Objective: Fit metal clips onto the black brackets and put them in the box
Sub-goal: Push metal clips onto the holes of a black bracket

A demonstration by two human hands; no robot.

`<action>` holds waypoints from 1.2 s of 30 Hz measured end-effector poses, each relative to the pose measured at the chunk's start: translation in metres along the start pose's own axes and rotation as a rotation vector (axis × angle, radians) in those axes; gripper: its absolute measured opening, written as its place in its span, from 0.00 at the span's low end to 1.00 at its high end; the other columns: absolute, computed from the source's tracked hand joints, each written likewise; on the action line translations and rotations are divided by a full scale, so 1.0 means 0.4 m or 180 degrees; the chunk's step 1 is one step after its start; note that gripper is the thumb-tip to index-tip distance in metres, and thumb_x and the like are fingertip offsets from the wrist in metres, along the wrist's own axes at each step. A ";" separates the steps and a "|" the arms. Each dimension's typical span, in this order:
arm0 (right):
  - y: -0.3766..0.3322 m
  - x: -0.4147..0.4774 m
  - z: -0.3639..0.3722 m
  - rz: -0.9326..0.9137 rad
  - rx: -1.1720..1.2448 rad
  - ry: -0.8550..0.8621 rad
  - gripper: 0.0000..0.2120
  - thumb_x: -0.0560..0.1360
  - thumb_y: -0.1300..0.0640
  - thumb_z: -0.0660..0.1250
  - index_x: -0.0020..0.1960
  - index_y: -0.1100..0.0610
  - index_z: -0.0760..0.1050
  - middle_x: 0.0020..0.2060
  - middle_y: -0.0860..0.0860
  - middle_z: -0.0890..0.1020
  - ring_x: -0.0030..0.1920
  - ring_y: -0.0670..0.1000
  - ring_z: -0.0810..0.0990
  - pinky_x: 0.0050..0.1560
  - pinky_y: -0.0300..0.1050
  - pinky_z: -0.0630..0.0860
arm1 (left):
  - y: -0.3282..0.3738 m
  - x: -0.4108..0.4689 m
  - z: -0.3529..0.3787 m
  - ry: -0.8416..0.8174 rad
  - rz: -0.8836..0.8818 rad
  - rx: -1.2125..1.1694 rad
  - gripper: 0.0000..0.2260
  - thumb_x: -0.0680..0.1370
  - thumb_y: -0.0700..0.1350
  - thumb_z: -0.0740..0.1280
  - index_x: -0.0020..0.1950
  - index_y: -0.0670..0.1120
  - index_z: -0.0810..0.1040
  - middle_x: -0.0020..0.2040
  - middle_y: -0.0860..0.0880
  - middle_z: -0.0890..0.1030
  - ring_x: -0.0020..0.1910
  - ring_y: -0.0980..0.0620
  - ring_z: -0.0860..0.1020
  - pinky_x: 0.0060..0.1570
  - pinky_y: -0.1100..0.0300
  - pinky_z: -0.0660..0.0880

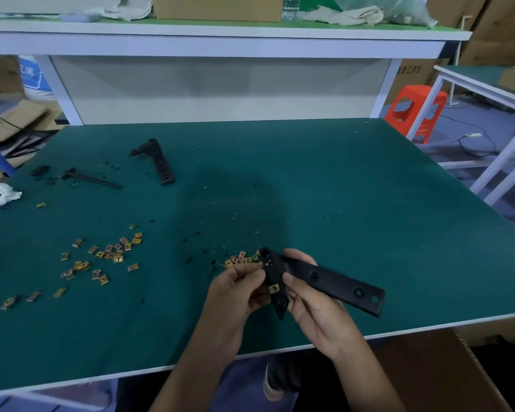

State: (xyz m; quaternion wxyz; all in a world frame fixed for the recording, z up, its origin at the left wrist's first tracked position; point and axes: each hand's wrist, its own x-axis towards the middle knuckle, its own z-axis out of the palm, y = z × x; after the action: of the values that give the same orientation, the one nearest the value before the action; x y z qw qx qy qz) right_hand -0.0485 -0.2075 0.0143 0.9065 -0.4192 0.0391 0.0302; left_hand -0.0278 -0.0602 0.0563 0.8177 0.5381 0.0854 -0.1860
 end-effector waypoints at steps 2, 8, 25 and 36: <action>0.000 -0.001 -0.002 -0.0012 0.0016 -0.0030 0.20 0.75 0.63 0.72 0.66 0.55 0.77 0.65 0.63 0.80 0.63 0.58 0.81 0.59 0.45 0.80 | 0.002 0.001 -0.004 -0.0015 0.0062 0.0163 0.03 0.80 0.34 0.66 0.53 0.38 0.78 0.46 0.40 0.83 0.40 0.49 0.81 0.41 0.58 0.80; -0.005 -0.002 0.006 0.0090 -0.0019 -0.0071 0.25 0.71 0.60 0.75 0.66 0.54 0.75 0.63 0.62 0.81 0.57 0.55 0.83 0.54 0.44 0.81 | 0.011 0.004 -0.020 -0.0046 0.0066 0.0187 0.06 0.78 0.34 0.68 0.55 0.40 0.78 0.42 0.45 0.84 0.38 0.51 0.82 0.38 0.60 0.79; -0.012 -0.012 0.010 0.0102 0.0113 -0.0096 0.21 0.72 0.62 0.73 0.64 0.52 0.77 0.59 0.57 0.84 0.49 0.49 0.85 0.47 0.41 0.81 | 0.009 0.015 -0.005 -0.0016 0.0240 -0.0140 0.05 0.79 0.33 0.68 0.51 0.42 0.77 0.43 0.43 0.85 0.39 0.50 0.84 0.38 0.58 0.81; -0.010 -0.009 0.016 0.0047 -0.0067 -0.0125 0.20 0.70 0.62 0.76 0.61 0.52 0.79 0.62 0.61 0.82 0.56 0.54 0.83 0.50 0.44 0.81 | 0.006 0.034 -0.027 0.0062 0.0089 -0.0073 0.08 0.77 0.35 0.70 0.54 0.43 0.78 0.44 0.45 0.84 0.38 0.52 0.82 0.39 0.60 0.79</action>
State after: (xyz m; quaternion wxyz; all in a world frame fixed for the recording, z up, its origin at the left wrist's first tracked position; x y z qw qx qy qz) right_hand -0.0515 -0.2053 0.0217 0.9025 -0.4277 0.0241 0.0455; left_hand -0.0140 -0.0524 0.0492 0.8254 0.5316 0.0879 -0.1682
